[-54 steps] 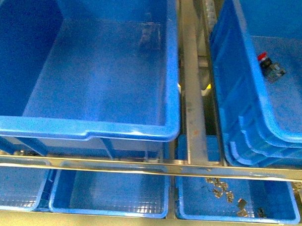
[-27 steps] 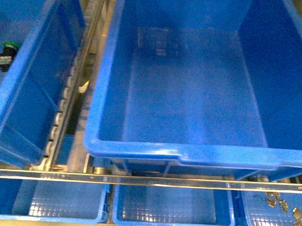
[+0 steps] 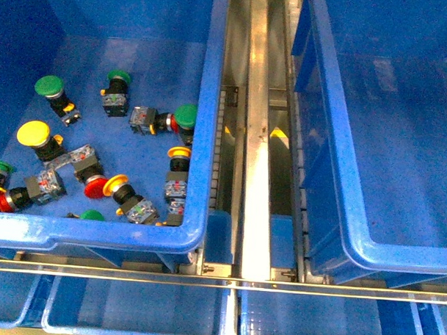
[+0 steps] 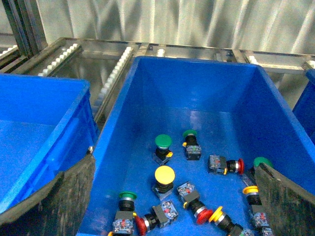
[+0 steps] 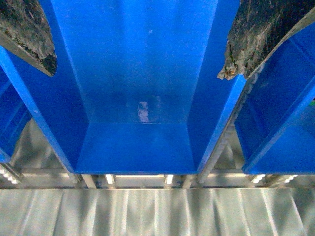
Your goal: Pick red and yellow buttons and place in box
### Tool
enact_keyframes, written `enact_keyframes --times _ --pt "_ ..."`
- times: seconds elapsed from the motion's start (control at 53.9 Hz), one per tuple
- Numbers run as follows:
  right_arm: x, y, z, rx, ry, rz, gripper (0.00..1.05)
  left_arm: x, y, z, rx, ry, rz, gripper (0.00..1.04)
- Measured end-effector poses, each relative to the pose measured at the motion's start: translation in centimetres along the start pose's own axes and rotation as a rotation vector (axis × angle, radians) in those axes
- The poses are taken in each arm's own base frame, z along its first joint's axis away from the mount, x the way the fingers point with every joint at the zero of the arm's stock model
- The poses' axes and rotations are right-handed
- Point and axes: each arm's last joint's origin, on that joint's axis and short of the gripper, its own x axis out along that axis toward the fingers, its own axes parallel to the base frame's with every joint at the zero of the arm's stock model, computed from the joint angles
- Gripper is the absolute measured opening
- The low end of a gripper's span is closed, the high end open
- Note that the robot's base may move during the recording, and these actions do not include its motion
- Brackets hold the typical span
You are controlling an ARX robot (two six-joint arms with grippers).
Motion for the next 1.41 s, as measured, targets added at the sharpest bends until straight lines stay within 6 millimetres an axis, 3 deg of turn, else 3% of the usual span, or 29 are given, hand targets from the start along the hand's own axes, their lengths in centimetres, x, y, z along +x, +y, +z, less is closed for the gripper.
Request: enact_keyframes --times 0.13,0.241,0.297,0.408,0.556,0.686,0.76,0.834,1.094,1.409 --pt "0.0 0.0 0.0 0.000 0.000 -0.001 0.99 0.0 0.0 0.0 0.000 0.000 -0.003 0.97" --pt "0.0 0.0 0.0 0.000 0.000 -0.004 0.99 0.7 -0.2 0.5 -0.137 0.449 -0.207 0.97" --pt "0.0 0.0 0.0 0.000 0.000 -0.003 0.99 2.5 -0.4 1.6 -0.204 0.574 -0.246 0.97" --pt "0.0 0.0 0.0 0.000 0.000 -0.002 0.99 7.6 -0.4 4.0 -0.243 0.575 -0.212 0.97" --pt "0.0 0.0 0.0 0.000 0.000 -0.002 0.99 12.7 -0.1 4.1 -0.246 0.582 -0.158 0.97" --pt "0.0 0.0 0.0 0.000 0.000 -0.002 0.99 16.9 0.2 2.2 -0.259 0.663 -0.083 0.97" --pt "0.0 0.0 0.0 0.000 0.000 -0.002 0.99 19.0 0.5 -0.4 -0.255 0.753 -0.034 0.97" --pt "0.0 0.0 0.0 0.000 0.000 -0.002 0.99 19.8 0.5 -2.2 -0.255 0.812 -0.023 0.97" --pt "0.0 0.0 0.0 0.000 0.000 -0.002 0.99 23.2 1.3 -5.3 -0.230 0.865 0.007 0.97" --pt "0.0 0.0 0.0 0.000 0.000 -0.002 0.99 26.4 1.4 -7.3 -0.189 0.896 -0.008 0.97"
